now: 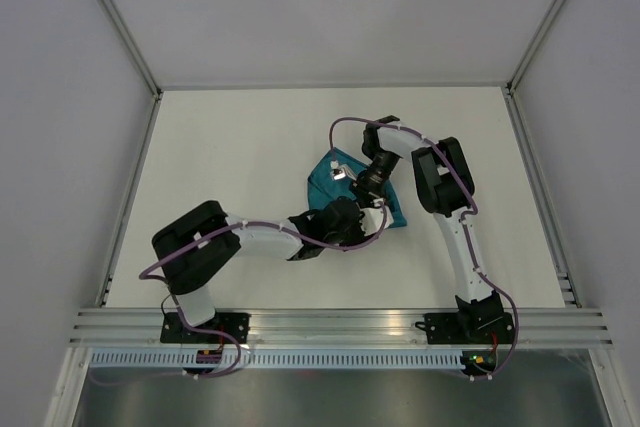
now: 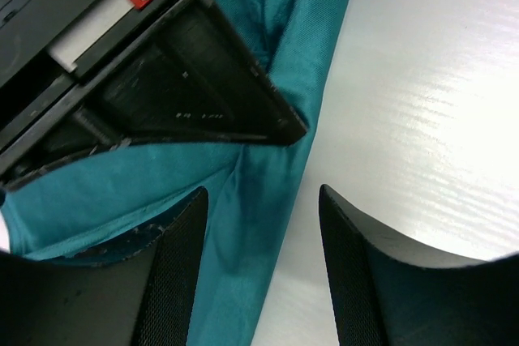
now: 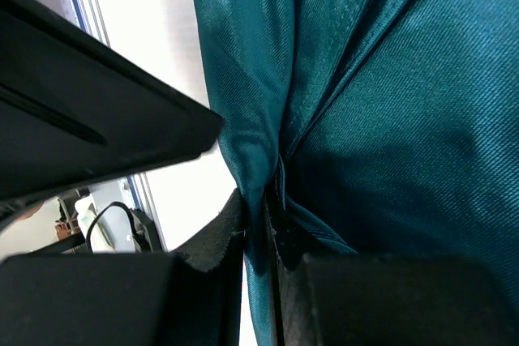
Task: Fold the napkin, place the utensils inside, and roll it up
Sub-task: Roll the napkin with the utensil
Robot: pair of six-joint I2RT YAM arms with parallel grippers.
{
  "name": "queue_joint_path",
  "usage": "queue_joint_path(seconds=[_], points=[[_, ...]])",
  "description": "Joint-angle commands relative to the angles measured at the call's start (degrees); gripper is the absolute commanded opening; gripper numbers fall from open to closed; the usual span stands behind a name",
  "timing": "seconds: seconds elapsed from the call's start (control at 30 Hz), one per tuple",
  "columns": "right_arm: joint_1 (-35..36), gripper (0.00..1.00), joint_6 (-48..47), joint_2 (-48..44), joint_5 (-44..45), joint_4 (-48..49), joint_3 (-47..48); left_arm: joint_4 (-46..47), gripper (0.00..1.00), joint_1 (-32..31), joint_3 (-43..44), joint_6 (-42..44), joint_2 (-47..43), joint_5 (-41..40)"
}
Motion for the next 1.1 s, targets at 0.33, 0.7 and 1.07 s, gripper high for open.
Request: queue_joint_path(seconds=[0.33,0.7,1.07], points=[[-0.15,0.17,-1.99,5.16,6.51,10.26,2.22,1.69,0.61,3.16,2.8,-1.55,6.1,6.63],[-0.15,0.18,-2.26,5.69,6.33,9.38,3.1,-4.54,0.13,5.98,4.38,-6.73,10.05,19.89],[-1.82,0.62,2.73,-2.65,1.76,12.63,3.1,-8.06,0.02,10.63,4.47,-9.63,12.34,36.15]])
